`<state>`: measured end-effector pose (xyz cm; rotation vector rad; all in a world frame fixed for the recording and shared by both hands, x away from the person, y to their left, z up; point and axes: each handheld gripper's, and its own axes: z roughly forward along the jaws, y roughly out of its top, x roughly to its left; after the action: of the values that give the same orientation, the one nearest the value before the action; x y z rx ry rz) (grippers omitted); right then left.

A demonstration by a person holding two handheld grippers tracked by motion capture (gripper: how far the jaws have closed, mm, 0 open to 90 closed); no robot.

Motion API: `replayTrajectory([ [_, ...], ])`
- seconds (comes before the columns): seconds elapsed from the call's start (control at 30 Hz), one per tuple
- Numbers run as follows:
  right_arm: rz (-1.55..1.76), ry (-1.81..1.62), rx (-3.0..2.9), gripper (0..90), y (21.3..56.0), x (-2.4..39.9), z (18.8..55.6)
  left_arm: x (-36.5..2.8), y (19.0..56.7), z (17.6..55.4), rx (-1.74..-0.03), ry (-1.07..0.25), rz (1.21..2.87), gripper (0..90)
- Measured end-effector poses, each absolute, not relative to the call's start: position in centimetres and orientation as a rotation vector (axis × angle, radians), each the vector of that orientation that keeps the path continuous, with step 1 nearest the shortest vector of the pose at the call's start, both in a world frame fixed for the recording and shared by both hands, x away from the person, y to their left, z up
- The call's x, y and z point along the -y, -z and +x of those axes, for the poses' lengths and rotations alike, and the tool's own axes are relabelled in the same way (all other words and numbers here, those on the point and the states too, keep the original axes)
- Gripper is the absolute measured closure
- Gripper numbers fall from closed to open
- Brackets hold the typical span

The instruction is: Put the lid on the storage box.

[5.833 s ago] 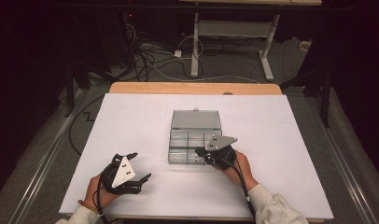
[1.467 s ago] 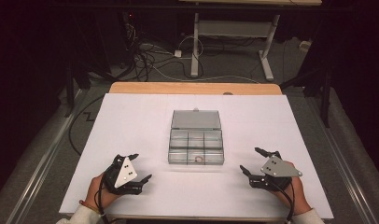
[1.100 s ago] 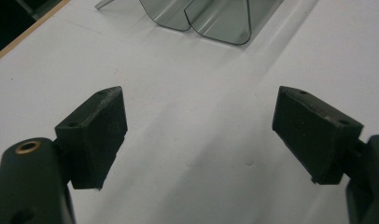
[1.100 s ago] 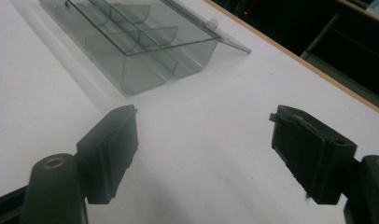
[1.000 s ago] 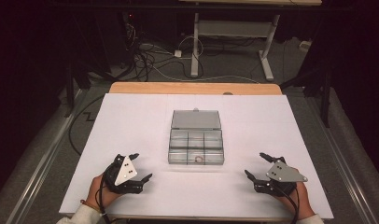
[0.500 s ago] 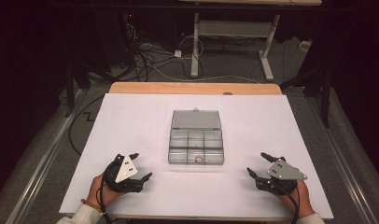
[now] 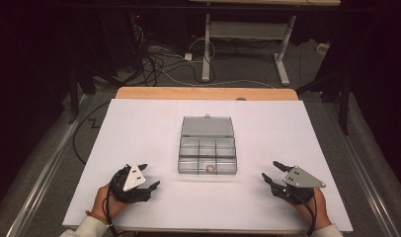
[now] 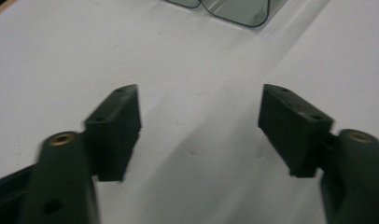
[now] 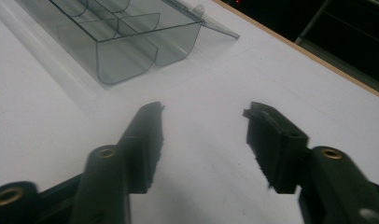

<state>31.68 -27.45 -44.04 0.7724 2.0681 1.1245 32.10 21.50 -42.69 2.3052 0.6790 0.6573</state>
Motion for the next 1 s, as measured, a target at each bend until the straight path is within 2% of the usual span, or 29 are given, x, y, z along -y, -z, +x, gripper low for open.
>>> replayTrajectory([
  [0.03,0.77,-1.12,-2.075,54.1,44.1,27.5,31.7,-21.5,42.7,32.1,-0.688,-0.661,2.307,36.5],
  [0.07,0.768,-1.126,-2.095,55.6,44.1,27.5,31.8,-21.6,42.7,32.2,-0.692,-0.665,2.313,39.0],
  [0.13,0.771,-1.126,-2.107,63.4,44.1,27.5,31.9,-21.5,42.8,32.2,-0.689,-0.656,2.33,50.2],
  [0.17,0.765,-1.122,-2.122,67.0,44.0,27.5,31.9,-21.5,42.8,32.3,-0.687,-0.661,2.342,52.6],
  [0.23,0.753,-1.114,-2.135,74.4,44.0,27.3,32.0,-21.4,42.8,32.3,-0.692,-0.63,2.356,63.8],
  [0.33,0.741,-1.107,-2.161,85.5,43.9,27.2,32.0,-21.4,42.6,32.6,-0.692,-0.635,2.359,75.8],
  [0.43,0.736,-1.09,-2.175,90.0,43.9,27.2,32.3,-21.3,42.6,32.9,-0.696,-0.622,2.38,82.8],
  [0.5,0.739,-1.077,-2.179,90.0,43.9,27.1,32.6,-21.1,42.6,33.3,-0.699,-0.615,2.386,83.7],
  [0.53,0.742,-1.074,-2.182,90.0,43.8,27.1,32.8,-21.0,42.5,33.6,-0.698,-0.614,2.389,87.2],
  [1.0,0.782,-1.028,-2.231,90.0,43.4,26.4,37.8,-19.9,41.3,39.2,-0.753,-0.559,2.342,86.9],
])
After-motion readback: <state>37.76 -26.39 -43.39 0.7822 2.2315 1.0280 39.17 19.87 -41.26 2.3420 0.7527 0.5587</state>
